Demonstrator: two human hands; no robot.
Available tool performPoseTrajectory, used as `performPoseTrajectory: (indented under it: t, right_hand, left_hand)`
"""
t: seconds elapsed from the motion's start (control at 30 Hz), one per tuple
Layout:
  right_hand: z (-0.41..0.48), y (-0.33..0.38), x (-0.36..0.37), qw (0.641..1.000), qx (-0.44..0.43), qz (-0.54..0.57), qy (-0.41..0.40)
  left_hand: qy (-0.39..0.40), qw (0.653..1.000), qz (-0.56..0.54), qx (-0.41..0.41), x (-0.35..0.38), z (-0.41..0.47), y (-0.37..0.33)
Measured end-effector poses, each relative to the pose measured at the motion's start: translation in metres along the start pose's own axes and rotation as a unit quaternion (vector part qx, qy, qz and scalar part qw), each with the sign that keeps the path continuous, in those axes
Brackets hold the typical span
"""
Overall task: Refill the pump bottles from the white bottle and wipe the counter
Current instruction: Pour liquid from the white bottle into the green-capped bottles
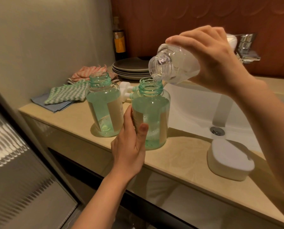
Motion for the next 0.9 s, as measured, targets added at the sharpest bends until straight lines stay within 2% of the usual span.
performPoseTrajectory:
  t: [0.53,0.9]
  right_hand:
    - [0.0010,0.0000,-0.0018,1.000,-0.004,-0.014,-0.013]
    - [0.0011,0.0002,-0.0001,1.000,0.013,0.012,0.016]
  left_hand:
    - [-0.003,1.000,0.011,-0.004,0.0011,-0.0006,0.0020]
    - [-0.014,1.000,0.024,-0.004,0.0014,-0.0031,0.0055]
Point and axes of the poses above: each hand's wrist, its own z-axis towards the middle knuckle, its own x-axis out of the palm, y = z × x, the point moved 8 cm from there along z, towards the middle knuckle, and after that the axes turned 9 degrees about x, right-handed, at the moved point
